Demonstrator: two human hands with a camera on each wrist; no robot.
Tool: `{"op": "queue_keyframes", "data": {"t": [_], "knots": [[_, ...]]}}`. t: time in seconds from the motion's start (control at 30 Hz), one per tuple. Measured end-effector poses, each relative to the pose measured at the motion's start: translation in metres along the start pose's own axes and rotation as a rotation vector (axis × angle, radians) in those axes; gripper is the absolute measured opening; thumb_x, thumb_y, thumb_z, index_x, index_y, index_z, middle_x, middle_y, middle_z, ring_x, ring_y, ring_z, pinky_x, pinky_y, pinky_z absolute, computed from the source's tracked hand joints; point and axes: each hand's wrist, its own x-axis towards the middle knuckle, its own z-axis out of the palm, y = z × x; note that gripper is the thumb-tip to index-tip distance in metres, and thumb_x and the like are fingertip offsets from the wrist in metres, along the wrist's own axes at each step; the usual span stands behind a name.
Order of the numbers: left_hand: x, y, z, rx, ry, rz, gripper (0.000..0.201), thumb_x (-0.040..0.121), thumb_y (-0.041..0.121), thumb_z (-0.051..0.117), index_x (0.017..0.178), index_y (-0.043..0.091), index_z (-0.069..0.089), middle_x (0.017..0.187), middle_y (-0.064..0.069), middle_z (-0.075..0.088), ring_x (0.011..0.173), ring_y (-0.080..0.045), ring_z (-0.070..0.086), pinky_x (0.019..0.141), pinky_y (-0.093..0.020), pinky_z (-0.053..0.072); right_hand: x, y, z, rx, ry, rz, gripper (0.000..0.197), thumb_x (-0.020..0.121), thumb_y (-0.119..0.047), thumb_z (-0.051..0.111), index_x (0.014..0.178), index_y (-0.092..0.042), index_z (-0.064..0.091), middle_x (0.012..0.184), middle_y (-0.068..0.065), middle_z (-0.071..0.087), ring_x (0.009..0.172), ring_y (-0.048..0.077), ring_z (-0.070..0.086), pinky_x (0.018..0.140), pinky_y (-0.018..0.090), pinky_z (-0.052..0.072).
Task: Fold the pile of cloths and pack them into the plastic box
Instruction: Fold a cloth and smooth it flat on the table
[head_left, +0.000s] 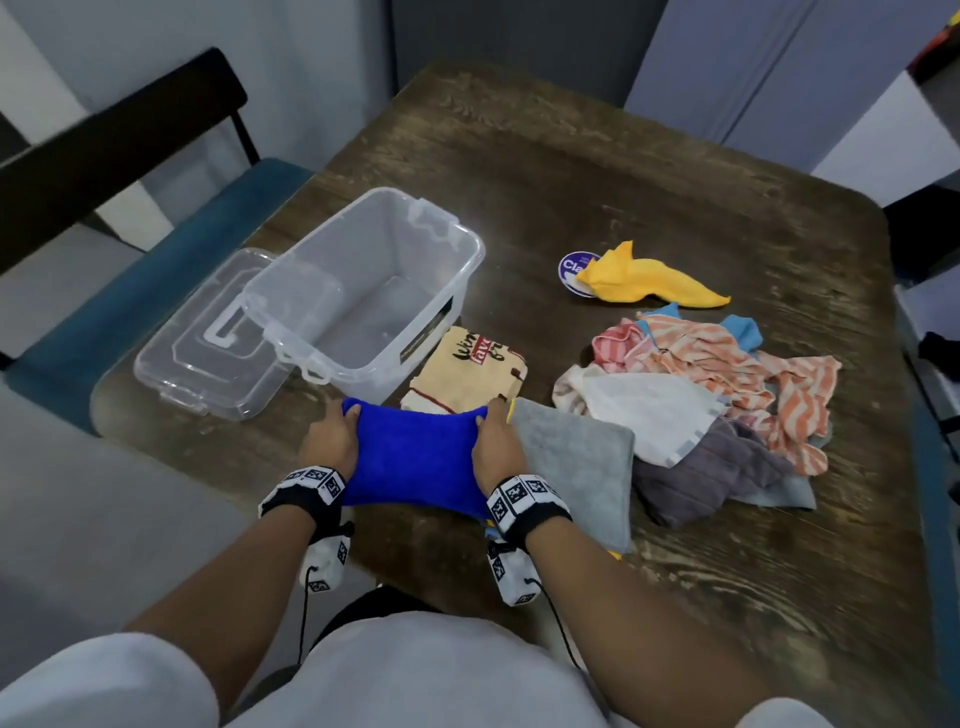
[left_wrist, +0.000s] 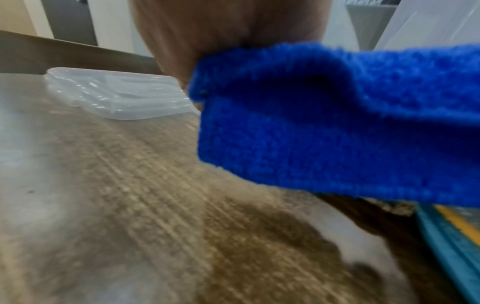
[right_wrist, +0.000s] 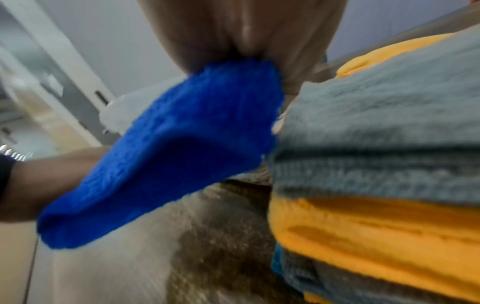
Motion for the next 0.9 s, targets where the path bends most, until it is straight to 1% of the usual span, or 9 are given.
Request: {"op": "queue_keyframes", "data": {"t": [0.17, 0.27, 0.37, 0.43, 0.5, 0.57, 0.67, 0.77, 0.9], "knots": [[0.015, -0.022, -0.006, 0.140, -0.013, 0.045, 0.051, 0.105, 0.054, 0.028, 0.131, 0.014, 0.044, 0.113, -0.029, 0.063, 0.103, -0.047, 0.061, 0.087, -0.051, 0.046, 0.002, -0.008, 0.027, -0.175, -0.168, 0.054, 0.041, 0.105, -0.010, 0.035, 0.145, -0.010, 0.026, 0.121, 0.019, 0.064, 0.107, 0.035, 0.064, 0.086, 0.048, 0.056], [0.025, -0.025, -0.005, 0.206, -0.038, 0.072, 0.052, 0.103, 0.059, 0.028, 0.125, 0.014, 0.043, 0.110, -0.026, 0.064, 0.100, -0.046, 0.061, 0.084, -0.051, 0.047, 0.002, -0.008, 0.033, -0.229, -0.194, 0.101, 0.042, 0.105, -0.009, 0.039, 0.145, -0.009, 0.025, 0.128, 0.020, 0.060, 0.113, 0.037, 0.062, 0.090, 0.047, 0.054], [0.029, -0.020, -0.002, 0.229, -0.070, 0.086, 0.052, 0.104, 0.055, 0.030, 0.129, 0.011, 0.041, 0.114, -0.026, 0.062, 0.104, -0.046, 0.061, 0.086, -0.051, 0.046, 0.000, -0.009, 0.037, -0.273, -0.181, 0.090, 0.061, 0.096, -0.004, 0.058, 0.146, -0.010, 0.023, 0.141, 0.020, 0.047, 0.120, 0.036, 0.058, 0.092, 0.043, 0.054], [0.029, -0.019, 0.001, 0.230, -0.013, 0.112, 0.043, 0.105, 0.044, 0.039, 0.127, 0.008, 0.044, 0.122, -0.025, 0.056, 0.110, -0.044, 0.056, 0.092, -0.052, 0.045, -0.003, -0.012, 0.037, -0.412, -0.119, -0.047, 0.075, 0.088, -0.006, 0.070, 0.148, -0.012, 0.024, 0.148, 0.020, 0.034, 0.129, 0.036, 0.048, 0.100, 0.041, 0.051], [0.027, -0.019, 0.007, 0.343, 0.133, 0.212, 0.031, 0.099, 0.027, 0.055, 0.120, 0.005, 0.050, 0.121, -0.023, 0.051, 0.109, -0.041, 0.051, 0.093, -0.052, 0.041, -0.005, -0.016, 0.037, -0.530, -0.097, -0.263, 0.067, 0.090, -0.006, 0.067, 0.146, -0.012, 0.032, 0.145, 0.019, 0.036, 0.130, 0.035, 0.044, 0.103, 0.043, 0.048], [0.019, -0.016, 0.016, 0.499, 0.178, 0.335, 0.029, 0.090, 0.014, 0.065, 0.115, 0.006, 0.054, 0.116, -0.021, 0.053, 0.103, -0.038, 0.052, 0.088, -0.049, 0.042, -0.006, -0.017, 0.042, -0.609, -0.194, -0.441, 0.053, 0.093, -0.002, 0.059, 0.142, -0.009, 0.038, 0.139, 0.020, 0.040, 0.126, 0.035, 0.045, 0.102, 0.044, 0.047], [0.006, -0.015, 0.040, 0.588, 0.028, 0.500, 0.035, 0.094, 0.023, 0.063, 0.126, 0.010, 0.056, 0.129, -0.015, 0.051, 0.116, -0.033, 0.053, 0.098, -0.045, 0.043, -0.006, -0.009, 0.053, -0.675, -0.396, -0.438, 0.048, 0.096, -0.001, 0.051, 0.143, -0.004, 0.040, 0.140, 0.022, 0.038, 0.127, 0.039, 0.042, 0.100, 0.047, 0.046], [0.002, -0.023, 0.057, 0.646, -0.152, 0.406, 0.057, 0.098, 0.033, 0.059, 0.147, 0.017, 0.036, 0.155, -0.011, 0.029, 0.143, -0.029, 0.031, 0.119, -0.047, 0.028, -0.004, -0.002, 0.059, -0.677, -0.444, -0.391, 0.047, 0.099, -0.004, 0.049, 0.144, -0.006, 0.038, 0.144, 0.021, 0.032, 0.131, 0.040, 0.038, 0.096, 0.047, 0.049], [0.005, -0.018, 0.060, 0.658, -0.188, 0.357, 0.064, 0.093, 0.026, 0.067, 0.146, 0.017, 0.033, 0.155, -0.013, 0.026, 0.142, -0.032, 0.032, 0.116, -0.050, 0.034, 0.001, -0.001, 0.058, -0.659, -0.489, -0.371, 0.055, 0.096, -0.004, 0.057, 0.146, -0.009, 0.035, 0.152, 0.020, 0.023, 0.139, 0.040, 0.028, 0.097, 0.048, 0.050]]}}
